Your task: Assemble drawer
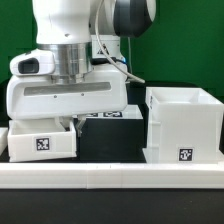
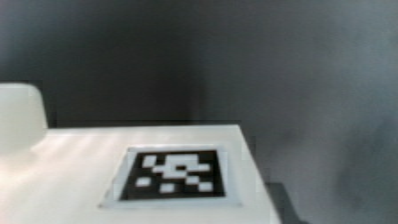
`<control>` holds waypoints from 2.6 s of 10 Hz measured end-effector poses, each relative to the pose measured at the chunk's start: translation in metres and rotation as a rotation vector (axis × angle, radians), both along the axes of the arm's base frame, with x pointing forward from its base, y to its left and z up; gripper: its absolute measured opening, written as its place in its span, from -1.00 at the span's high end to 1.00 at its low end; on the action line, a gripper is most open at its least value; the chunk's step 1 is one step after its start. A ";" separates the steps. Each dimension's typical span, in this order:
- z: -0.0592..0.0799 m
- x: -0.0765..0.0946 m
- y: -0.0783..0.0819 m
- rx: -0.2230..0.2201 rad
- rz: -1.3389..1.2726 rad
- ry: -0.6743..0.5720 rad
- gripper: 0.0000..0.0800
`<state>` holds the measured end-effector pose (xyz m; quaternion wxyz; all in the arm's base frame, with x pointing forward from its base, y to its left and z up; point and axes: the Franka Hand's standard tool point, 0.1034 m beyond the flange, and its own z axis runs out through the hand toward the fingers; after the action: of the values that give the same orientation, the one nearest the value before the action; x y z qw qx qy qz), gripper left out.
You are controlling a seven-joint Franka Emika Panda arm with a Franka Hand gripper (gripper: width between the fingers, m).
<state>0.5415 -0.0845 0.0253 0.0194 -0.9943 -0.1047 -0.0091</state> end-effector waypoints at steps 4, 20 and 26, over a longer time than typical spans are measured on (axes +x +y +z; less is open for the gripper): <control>0.003 -0.002 0.005 -0.031 0.315 -0.025 0.90; -0.006 -0.011 0.035 -0.077 1.209 0.027 0.89; -0.009 -0.013 0.052 -0.038 1.169 0.057 0.89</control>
Offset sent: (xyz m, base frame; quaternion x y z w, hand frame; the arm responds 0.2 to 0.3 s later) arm -0.0200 0.0157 -0.0015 -0.0065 0.0228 -0.1556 0.9875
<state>0.5286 -0.0322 0.0159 0.0063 -0.7714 -0.6356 0.0317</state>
